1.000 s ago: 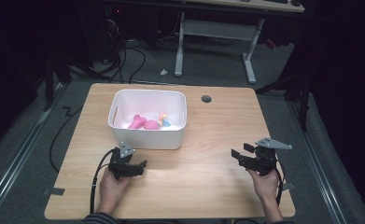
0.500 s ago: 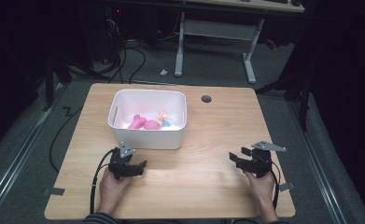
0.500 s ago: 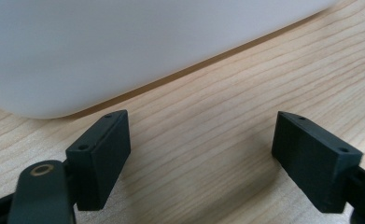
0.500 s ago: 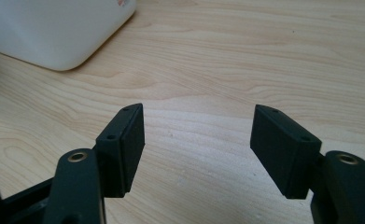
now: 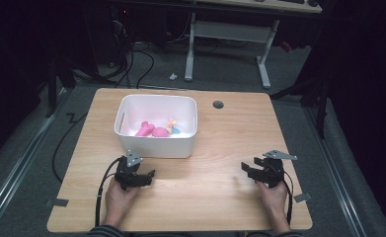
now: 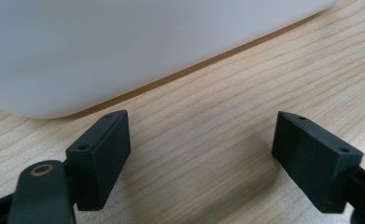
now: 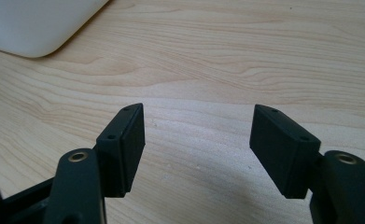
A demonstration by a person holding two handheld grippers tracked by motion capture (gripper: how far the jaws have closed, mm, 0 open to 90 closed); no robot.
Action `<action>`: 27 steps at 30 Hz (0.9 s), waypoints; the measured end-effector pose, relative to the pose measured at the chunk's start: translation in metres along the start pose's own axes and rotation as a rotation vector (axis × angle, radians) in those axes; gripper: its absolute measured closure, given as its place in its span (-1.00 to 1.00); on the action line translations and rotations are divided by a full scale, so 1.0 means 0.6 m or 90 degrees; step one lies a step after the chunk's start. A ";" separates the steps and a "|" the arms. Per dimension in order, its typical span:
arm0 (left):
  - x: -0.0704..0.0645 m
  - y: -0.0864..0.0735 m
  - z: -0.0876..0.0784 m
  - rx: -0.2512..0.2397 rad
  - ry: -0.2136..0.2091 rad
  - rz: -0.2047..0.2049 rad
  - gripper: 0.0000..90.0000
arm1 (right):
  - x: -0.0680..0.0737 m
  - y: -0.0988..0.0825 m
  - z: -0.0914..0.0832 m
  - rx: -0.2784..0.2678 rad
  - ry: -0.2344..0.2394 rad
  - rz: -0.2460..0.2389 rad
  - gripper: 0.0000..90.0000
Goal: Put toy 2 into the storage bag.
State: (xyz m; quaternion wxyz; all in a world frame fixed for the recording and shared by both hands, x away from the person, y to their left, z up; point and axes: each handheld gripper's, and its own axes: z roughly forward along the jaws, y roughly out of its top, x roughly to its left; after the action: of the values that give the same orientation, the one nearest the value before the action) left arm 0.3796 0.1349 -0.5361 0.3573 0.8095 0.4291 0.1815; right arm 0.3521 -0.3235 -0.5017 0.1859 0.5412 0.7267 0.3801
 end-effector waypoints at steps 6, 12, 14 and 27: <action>0.000 0.000 0.000 0.000 0.000 0.000 -0.57 | -0.005 -0.005 0.012 0.008 -0.010 0.005 -0.20; 0.000 0.000 0.000 0.000 0.000 0.000 -0.57 | -0.009 -0.010 0.025 0.022 -0.024 0.006 -0.20; 0.000 0.000 0.000 0.000 0.000 0.000 -0.57 | -0.009 -0.011 0.028 0.024 -0.029 0.001 -0.20; 0.000 0.000 0.000 0.000 0.000 0.001 -0.57 | 0.000 -0.016 0.050 0.042 -0.066 -0.042 -0.27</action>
State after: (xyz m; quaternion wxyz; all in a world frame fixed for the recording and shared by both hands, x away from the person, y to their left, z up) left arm 0.3796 0.1349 -0.5361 0.3568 0.8098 0.4289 0.1816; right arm 0.3662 -0.3145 -0.5281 0.2176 0.5419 0.7454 0.3215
